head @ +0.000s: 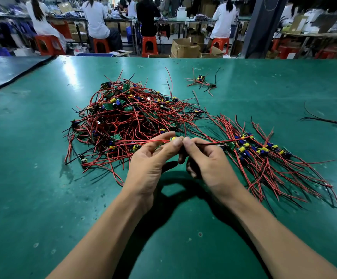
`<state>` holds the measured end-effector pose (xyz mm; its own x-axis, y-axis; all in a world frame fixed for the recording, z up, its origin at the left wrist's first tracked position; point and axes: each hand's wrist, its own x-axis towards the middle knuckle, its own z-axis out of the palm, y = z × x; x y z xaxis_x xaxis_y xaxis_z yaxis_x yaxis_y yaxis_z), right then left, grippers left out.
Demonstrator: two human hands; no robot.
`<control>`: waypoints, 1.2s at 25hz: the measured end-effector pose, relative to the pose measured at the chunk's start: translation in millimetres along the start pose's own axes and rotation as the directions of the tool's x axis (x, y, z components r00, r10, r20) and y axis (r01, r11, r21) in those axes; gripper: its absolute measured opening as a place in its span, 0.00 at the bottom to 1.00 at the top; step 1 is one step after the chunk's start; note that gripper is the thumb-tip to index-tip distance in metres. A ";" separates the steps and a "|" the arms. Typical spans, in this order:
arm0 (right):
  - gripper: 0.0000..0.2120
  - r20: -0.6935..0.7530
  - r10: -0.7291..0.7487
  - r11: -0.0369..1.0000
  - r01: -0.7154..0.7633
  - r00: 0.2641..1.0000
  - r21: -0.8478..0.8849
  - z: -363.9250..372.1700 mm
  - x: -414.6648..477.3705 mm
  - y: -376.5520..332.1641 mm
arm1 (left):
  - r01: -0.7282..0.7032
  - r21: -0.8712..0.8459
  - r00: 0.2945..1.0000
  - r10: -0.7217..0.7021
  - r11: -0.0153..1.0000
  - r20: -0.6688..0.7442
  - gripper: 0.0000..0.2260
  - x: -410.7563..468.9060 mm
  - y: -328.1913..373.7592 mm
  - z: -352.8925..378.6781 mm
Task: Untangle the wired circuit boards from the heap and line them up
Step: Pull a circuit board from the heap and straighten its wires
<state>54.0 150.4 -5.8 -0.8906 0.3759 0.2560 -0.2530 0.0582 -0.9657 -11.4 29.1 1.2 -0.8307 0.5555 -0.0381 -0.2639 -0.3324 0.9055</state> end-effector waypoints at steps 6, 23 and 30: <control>0.12 0.095 0.358 0.840 -0.365 0.929 0.401 -15.2 2.1 -11.0 | 0.080 -0.046 0.978 -0.070 0.996 0.198 0.09 -1.6 -2.4 -0.4; 0.13 0.079 0.244 0.970 -0.242 0.967 -0.028 -30.4 4.6 -4.5 | 0.238 0.078 0.931 -0.251 0.968 0.265 0.07 -0.7 -1.6 -1.7; 0.13 0.028 0.220 0.974 -0.218 0.975 -0.063 -34.4 5.1 4.7 | 0.156 0.217 0.960 -0.200 0.964 0.198 0.05 1.3 -5.9 -4.5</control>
<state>61.2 184.4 -10.6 -0.9345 0.3539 0.0383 -0.0284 0.0332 -0.9990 -13.1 28.4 -6.1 -0.6471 0.7505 -0.1343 -0.2780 -0.0682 0.9582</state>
